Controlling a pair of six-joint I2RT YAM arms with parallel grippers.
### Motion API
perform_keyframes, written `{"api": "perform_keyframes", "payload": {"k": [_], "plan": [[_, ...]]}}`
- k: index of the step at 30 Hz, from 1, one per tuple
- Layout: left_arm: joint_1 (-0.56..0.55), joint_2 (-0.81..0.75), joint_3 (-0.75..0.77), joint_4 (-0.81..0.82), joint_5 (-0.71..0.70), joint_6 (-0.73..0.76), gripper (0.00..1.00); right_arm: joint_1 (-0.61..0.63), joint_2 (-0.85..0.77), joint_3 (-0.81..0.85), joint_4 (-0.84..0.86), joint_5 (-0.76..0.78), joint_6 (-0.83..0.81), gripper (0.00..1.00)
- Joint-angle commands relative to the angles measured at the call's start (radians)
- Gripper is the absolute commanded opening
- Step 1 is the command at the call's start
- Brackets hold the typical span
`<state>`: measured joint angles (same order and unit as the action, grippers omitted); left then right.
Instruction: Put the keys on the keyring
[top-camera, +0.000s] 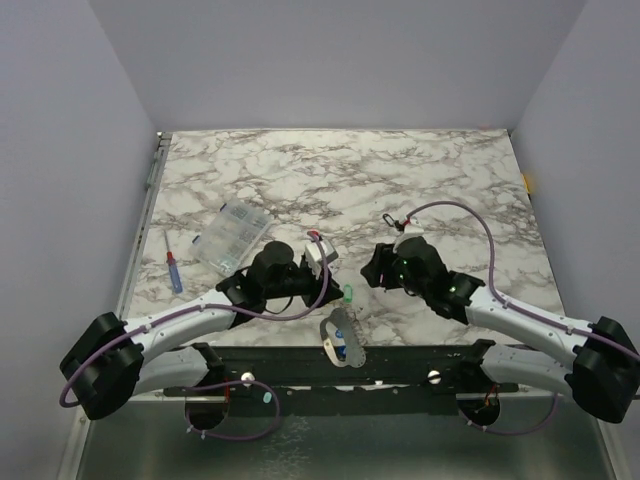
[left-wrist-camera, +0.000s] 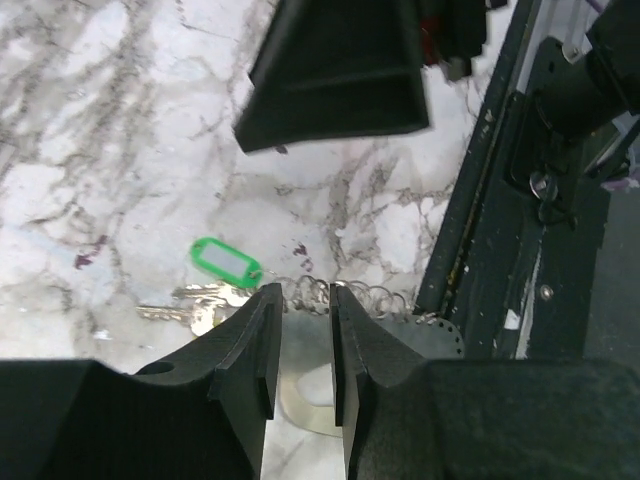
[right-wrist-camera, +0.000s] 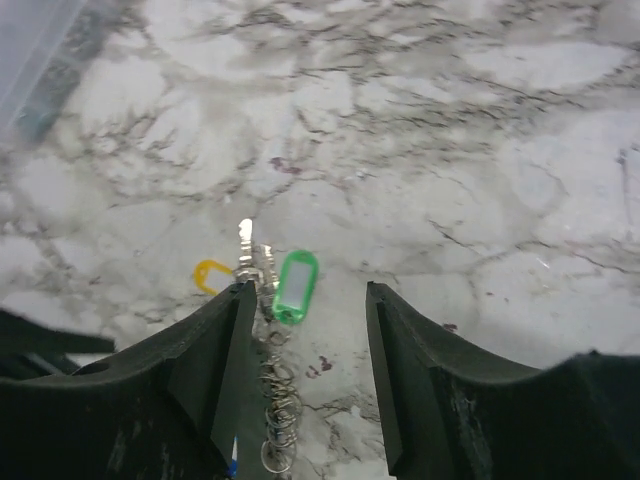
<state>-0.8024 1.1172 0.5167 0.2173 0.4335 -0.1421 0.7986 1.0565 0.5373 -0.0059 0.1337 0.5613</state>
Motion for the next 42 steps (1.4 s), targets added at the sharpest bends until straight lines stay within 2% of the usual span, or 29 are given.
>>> {"api": "perform_keyframes", "payload": {"k": [1, 7, 11, 14, 21, 25, 29, 37, 42], "plan": [[-0.073, 0.019, 0.028, -0.055, -0.125, -0.043, 0.32, 0.004, 0.039, 0.063, -0.3, 0.259, 0.17, 0.6], [-0.189, 0.061, 0.037, -0.074, -0.15, 0.004, 0.34, 0.003, 0.004, 0.075, -0.316, 0.375, 0.187, 0.71], [-0.267, 0.116, 0.045, -0.076, -0.185, 0.086, 0.38, 0.002, -0.022, 0.083, -0.308, 0.415, 0.149, 0.73], [-0.312, 0.174, 0.056, -0.077, -0.15, 0.136, 0.39, 0.002, -0.029, 0.091, -0.308, 0.423, 0.124, 0.73], [-0.398, 0.247, 0.053, -0.074, -0.05, 0.415, 0.41, 0.002, -0.077, 0.087, -0.291, 0.437, 0.024, 0.76], [-0.403, 0.253, 0.057, -0.076, -0.064, 0.536, 0.44, 0.002, -0.121, 0.074, -0.272, 0.419, -0.025, 0.84], [-0.403, 0.279, 0.074, -0.078, -0.033, 0.632, 0.47, 0.002, -0.146, 0.056, -0.255, 0.404, -0.044, 0.86], [-0.403, 0.415, 0.176, -0.126, -0.041, 0.667, 0.43, 0.002, -0.179, 0.028, -0.245, 0.388, -0.065, 0.86], [-0.403, 0.443, 0.202, -0.134, -0.026, 0.675, 0.38, 0.002, -0.199, 0.017, -0.246, 0.388, -0.076, 0.86]]}}
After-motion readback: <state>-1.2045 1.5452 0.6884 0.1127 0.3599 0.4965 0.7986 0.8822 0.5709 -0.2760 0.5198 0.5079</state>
